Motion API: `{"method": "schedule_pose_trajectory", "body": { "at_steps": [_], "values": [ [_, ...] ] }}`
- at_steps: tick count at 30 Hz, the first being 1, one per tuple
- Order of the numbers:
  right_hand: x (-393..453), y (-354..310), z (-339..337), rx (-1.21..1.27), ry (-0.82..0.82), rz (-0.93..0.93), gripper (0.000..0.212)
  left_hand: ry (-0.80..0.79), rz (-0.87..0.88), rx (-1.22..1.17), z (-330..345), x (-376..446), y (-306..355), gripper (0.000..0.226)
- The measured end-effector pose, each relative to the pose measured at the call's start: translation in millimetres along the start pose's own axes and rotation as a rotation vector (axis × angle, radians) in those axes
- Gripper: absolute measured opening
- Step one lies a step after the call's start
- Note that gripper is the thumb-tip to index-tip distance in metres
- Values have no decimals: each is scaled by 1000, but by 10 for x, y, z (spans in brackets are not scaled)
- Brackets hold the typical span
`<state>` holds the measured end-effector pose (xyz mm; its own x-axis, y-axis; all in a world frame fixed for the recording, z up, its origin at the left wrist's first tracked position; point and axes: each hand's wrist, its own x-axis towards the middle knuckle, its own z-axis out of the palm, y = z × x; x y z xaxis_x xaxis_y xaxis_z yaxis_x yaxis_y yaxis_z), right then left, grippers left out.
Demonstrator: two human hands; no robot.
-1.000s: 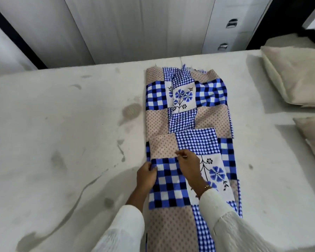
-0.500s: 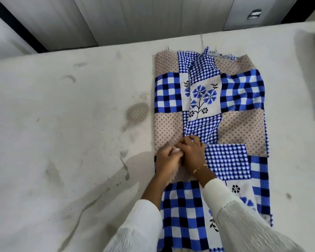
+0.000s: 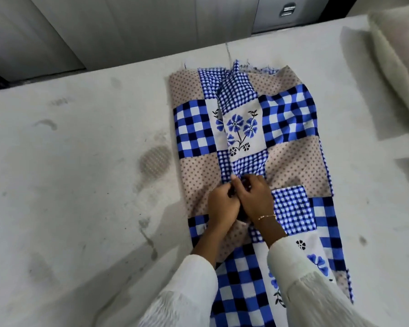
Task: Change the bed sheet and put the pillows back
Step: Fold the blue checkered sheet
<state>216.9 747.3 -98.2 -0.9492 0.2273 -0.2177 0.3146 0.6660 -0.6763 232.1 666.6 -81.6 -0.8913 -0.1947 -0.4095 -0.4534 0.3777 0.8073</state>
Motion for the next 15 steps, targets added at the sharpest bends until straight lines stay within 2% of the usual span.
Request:
{"method": "schedule_pose_trajectory", "body": {
  "at_steps": [2, 3, 5, 7, 8, 9, 11, 12, 15],
  "values": [
    [122, -99, -53, 93, -22, 160, 64, -36, 208, 9, -59, -8, 11, 15],
    [193, -133, -80, 89, -31, 215, 69, -110, 299, 7, -84, -3, 0, 21],
    [315, -192, -113, 1, 4, 232, 57, -294, 395, -16, -125, 45, -37, 33],
    [382, -285, -135, -97, 114, 195, 32, -373, 376, -1, -166, 106, -63, 36],
    [411, -330, -141, -130, 164, 182, 25, -312, 325, 24, -182, 152, -89, 35],
    [443, -361, -140, -150, 199, 168, 22, -177, 250, 61, -213, 192, -112, 35],
    [490, -422, -141, -161, 246, 106, 22, 123, 53, 185, -340, 319, -144, 36],
    [505, -476, -144, -157, 257, 69, 24, 205, -59, 216, -411, 391, -154, 42],
    [496, -762, -96, -61, 294, -73, 32, 234, -262, 129, -537, 587, -190, 59]
  ]
}}
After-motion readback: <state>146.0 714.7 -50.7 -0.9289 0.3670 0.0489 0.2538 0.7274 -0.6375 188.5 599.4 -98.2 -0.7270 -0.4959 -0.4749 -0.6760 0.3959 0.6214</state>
